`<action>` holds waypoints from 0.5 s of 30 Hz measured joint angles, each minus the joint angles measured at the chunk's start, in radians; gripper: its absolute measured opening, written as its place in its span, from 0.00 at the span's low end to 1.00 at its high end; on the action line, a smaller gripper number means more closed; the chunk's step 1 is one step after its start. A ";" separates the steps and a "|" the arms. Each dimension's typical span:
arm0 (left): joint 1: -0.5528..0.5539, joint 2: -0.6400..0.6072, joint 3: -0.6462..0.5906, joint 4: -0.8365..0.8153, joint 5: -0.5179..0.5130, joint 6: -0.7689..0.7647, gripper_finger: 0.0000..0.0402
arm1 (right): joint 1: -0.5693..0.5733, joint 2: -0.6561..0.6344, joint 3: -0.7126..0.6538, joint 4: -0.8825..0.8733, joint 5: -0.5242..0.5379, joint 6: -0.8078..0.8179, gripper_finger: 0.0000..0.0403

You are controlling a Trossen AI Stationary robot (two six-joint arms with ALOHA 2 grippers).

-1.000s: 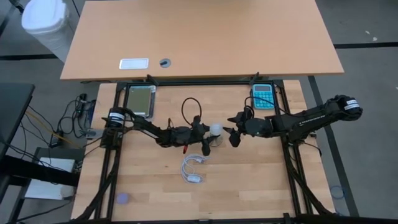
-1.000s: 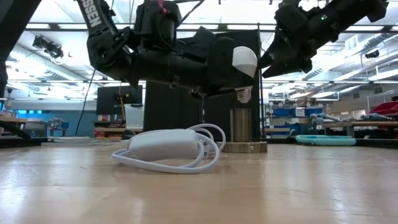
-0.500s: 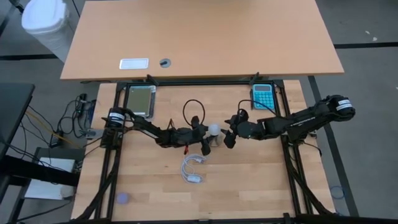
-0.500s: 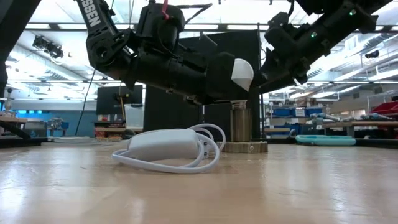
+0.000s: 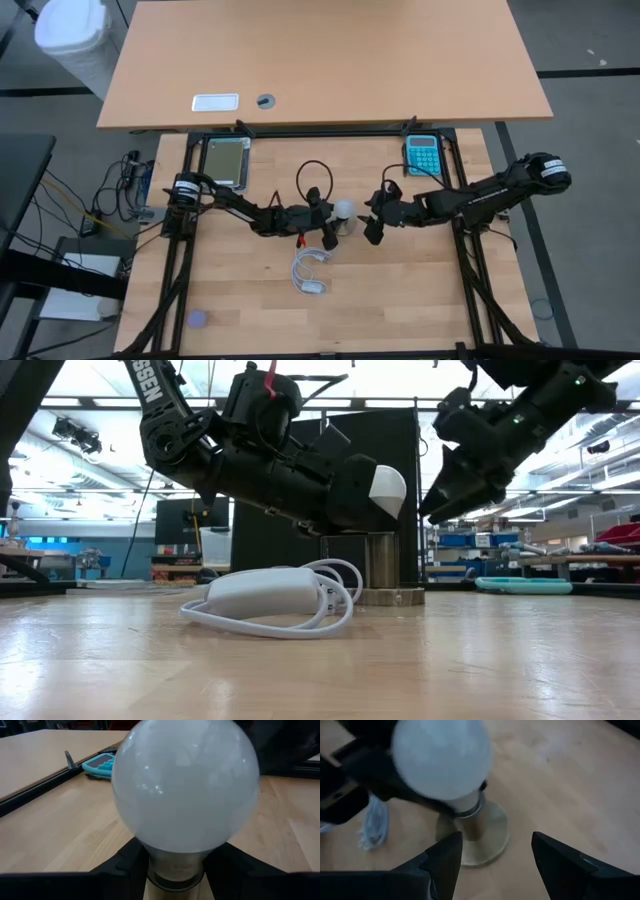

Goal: Screw lightbulb
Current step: Insert the white lightbulb into the silver lamp

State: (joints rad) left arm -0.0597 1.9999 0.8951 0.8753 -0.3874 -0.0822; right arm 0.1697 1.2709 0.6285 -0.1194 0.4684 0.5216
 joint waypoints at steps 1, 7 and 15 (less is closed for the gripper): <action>0.000 0.000 0.000 -0.001 0.000 0.000 0.42 | 0.007 0.000 -0.015 0.025 0.000 0.000 0.60; -0.001 0.000 0.000 -0.008 0.023 -0.007 0.42 | 0.020 0.003 -0.165 0.268 0.007 0.018 0.60; -0.002 -0.002 0.000 -0.033 0.031 -0.004 0.47 | 0.020 0.003 -0.197 0.369 0.008 -0.015 0.60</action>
State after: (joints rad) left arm -0.0612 1.9984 0.8956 0.8425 -0.3565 -0.0861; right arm 0.1898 1.2743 0.4320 0.2497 0.4766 0.5067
